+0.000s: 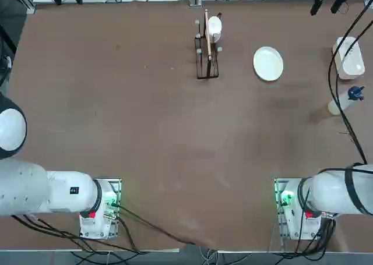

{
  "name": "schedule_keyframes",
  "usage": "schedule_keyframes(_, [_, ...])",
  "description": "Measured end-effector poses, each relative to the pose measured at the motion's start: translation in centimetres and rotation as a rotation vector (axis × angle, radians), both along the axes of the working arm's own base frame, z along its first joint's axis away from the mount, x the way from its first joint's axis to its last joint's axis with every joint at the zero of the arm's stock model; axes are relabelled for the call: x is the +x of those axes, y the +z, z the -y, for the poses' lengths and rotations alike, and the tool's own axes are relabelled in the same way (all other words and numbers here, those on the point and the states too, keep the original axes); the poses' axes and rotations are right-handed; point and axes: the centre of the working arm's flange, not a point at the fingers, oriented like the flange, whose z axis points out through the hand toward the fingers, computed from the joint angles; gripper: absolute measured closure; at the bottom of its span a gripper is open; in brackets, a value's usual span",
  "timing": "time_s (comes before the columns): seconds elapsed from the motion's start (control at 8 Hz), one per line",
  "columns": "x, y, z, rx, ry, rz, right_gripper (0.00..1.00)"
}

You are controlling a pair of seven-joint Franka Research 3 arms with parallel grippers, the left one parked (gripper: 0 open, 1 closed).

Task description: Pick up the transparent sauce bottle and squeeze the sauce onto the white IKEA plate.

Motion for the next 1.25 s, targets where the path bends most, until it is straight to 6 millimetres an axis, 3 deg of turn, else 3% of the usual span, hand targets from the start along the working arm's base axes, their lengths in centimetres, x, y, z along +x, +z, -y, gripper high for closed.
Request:
schedule_keyframes(0.62, [-0.3, -0.7, 0.3, -0.034, 0.001, -0.063, 0.00])
schedule_keyframes(1.0, [0.0, -6.5, 0.9, -0.091, -0.007, -0.304, 0.00])
schedule_keyframes(1.25, [1.1, -10.1, 2.4, -0.218, -0.082, -0.377, 0.00])
